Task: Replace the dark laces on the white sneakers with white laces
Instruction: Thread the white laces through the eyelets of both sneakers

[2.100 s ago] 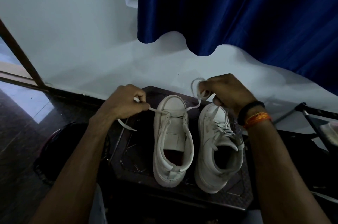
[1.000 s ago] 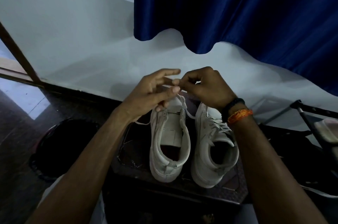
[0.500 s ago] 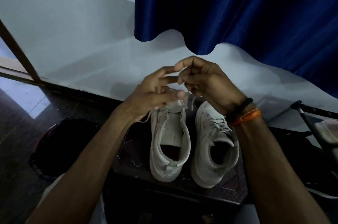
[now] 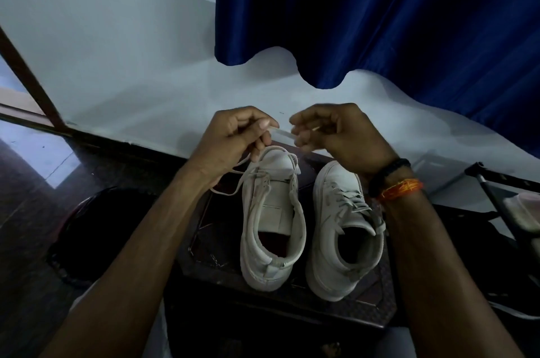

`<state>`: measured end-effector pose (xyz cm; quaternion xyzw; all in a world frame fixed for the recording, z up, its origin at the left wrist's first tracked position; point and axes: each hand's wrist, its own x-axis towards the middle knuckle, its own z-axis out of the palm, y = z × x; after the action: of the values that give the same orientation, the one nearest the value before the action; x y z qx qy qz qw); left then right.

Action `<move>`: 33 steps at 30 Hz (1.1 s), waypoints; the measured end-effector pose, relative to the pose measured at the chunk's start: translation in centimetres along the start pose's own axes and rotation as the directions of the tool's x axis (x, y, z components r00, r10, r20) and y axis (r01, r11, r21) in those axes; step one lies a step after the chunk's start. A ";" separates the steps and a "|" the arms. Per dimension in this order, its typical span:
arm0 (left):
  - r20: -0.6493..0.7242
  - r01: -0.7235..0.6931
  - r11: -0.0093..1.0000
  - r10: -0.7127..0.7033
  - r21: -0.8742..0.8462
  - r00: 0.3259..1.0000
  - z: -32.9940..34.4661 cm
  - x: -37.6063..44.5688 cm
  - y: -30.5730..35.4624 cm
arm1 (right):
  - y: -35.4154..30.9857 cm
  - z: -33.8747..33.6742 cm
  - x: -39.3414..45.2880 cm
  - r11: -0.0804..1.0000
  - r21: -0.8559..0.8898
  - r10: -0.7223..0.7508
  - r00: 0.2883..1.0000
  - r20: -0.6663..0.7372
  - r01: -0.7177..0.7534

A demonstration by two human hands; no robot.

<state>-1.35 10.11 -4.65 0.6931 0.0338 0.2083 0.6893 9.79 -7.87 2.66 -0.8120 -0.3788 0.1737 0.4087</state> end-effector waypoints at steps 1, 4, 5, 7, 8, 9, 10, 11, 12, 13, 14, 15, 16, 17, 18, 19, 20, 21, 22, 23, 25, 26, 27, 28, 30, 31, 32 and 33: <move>-0.024 -0.001 1.000 0.001 0.017 1.000 -0.2 0.1 -0.1 | 0.1 -0.1 -0.2 0.999 -0.020 0.038 0.999 0.023 -0.038; -0.087 0.013 0.991 -0.001 0.135 0.996 -0.7 0.4 -1.0 | -0.1 -0.1 -0.8 0.992 -0.042 0.122 0.990 0.067 -0.119; -0.098 0.024 0.984 -0.006 0.178 0.995 -0.9 0.4 -1.3 | -0.1 0.0 -0.9 0.989 -0.051 0.142 0.987 0.073 -0.138; -0.100 0.046 0.956 -0.018 0.290 0.995 -1.0 0.3 -1.5 | 0.1 0.4 -1.0 0.981 -0.109 0.169 0.984 0.059 -0.162; -0.098 0.051 0.929 -0.016 0.367 0.995 -1.2 0.3 -1.6 | 0.3 0.6 -0.9 0.972 -0.160 0.180 0.983 0.028 -0.173; -0.092 0.046 0.894 -0.006 0.446 0.996 -1.3 0.3 -1.6 | 0.6 0.7 -0.9 0.961 -0.206 0.187 0.982 -0.009 -0.185; -0.083 0.039 0.857 0.004 0.514 0.997 -1.3 0.2 -1.6 | 0.8 0.9 -0.9 0.952 -0.238 0.188 0.981 -0.035 -0.191; -0.069 0.025 0.821 0.018 0.571 0.997 -1.3 0.1 -1.5 | 1.0 1.0 -0.9 0.950 -0.246 0.187 0.981 -0.048 -0.193; -0.046 0.000 0.791 0.036 0.612 0.998 -1.2 0.1 -1.3 | 1.2 1.1 -0.8 0.951 -0.246 0.180 0.983 -0.040 -0.184; -0.016 -0.032 0.775 0.054 0.632 0.998 -1.1 0.1 -1.2 | 1.2 1.3 -0.8 0.956 -0.245 0.166 0.986 -0.010 -0.164; 0.018 -0.058 0.779 0.060 0.624 0.998 -0.9 0.0 -1.0 | 1.3 1.5 -0.8 0.959 -0.243 0.154 0.988 0.019 -0.145; 0.051 -0.072 0.801 0.051 0.595 0.997 -0.5 -0.2 -0.8 | 1.4 1.7 -0.7 0.965 -0.225 0.148 0.988 0.037 -0.136; 0.087 -0.077 0.830 0.034 0.553 0.996 0.0 -0.3 -0.4 | 1.4 1.8 -0.7 0.972 -0.183 0.154 0.987 0.040 -0.145; 0.125 -0.081 0.854 0.018 0.514 0.992 0.4 -0.4 -0.2 | 1.4 2.0 -0.6 0.978 -0.133 0.163 0.986 0.028 -0.158; 0.156 -0.093 0.868 0.018 0.488 0.988 0.8 -0.5 -0.2 | 1.4 2.1 -0.7 0.982 -0.087 0.169 0.986 0.010 -0.168; 0.171 -0.106 0.874 0.027 0.473 0.985 1.2 -0.5 -0.3 | 1.4 2.3 -0.7 0.982 -0.050 0.181 0.983 -0.013 -0.181; 0.165 -0.110 0.879 0.036 0.464 0.986 1.5 -0.4 -0.4 | 1.4 2.4 -0.7 0.981 -0.022 0.191 0.981 -0.034 -0.191; 0.146 -0.098 0.885 0.034 0.455 0.989 1.7 -0.4 -0.6 | 1.4 2.5 -0.8 0.980 -0.001 0.200 0.979 -0.046 -0.201; 0.125 -0.078 0.889 0.023 0.451 0.992 1.8 -0.4 -0.8 | 1.4 2.6 -0.8 0.977 0.019 0.213 0.976 -0.047 -0.213; 0.109 -0.056 0.890 0.006 0.453 0.994 2.0 -0.3 -0.8 | 1.6 2.7 -0.9 0.973 0.040 0.230 0.972 -0.044 -0.229; 0.097 -0.029 0.879 -0.020 0.476 0.995 2.2 -0.4 -0.9 | 1.9 2.8 -0.9 0.967 0.056 0.253 0.966 -0.046 -0.250; 0.099 -0.027 0.870 -0.025 0.493 0.995 2.3 -0.4 -0.9 | 2.1 2.9 -0.9 0.964 0.065 0.260 0.964 -0.049 -0.257; 0.100 -0.028 0.862 -0.027 0.507 0.995 2.3 -0.3 -0.9 | 2.2 2.9 -0.9 0.960 0.092 0.271 0.961 -0.049 -0.266; 0.099 -0.029 0.856 -0.026 0.517 0.995 2.3 -0.3 -0.8 | 2.3 2.9 -0.9 0.952 0.130 0.286 0.957 -0.051 -0.278; 0.088 -0.027 0.854 -0.022 0.519 0.996 2.3 -0.4 -0.7 | 2.5 3.0 -1.0 0.941 0.158 0.314 0.946 -0.077 -0.300; 0.079 -0.022 0.855 -0.022 0.517 0.997 2.3 -0.5 -0.7 | 2.5 2.8 -1.1 0.947 0.104 0.316 0.942 -0.113 -0.305; 0.069 -0.016 0.856 -0.022 0.517 0.997 2.3 -0.5 -0.6 | 2.4 2.7 -1.2 0.950 0.008 0.309 0.940 -0.143 -0.311; 0.057 -0.005 0.858 -0.029 0.514 0.998 2.3 -0.4 -0.5 | 2.1 2.5 -1.3 0.943 -0.100 0.302 0.941 -0.154 -0.319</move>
<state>-0.87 7.86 -5.14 0.8577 0.0709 0.1658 0.4816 8.47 -8.34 -0.57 -0.8952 -0.2271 0.1563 0.3502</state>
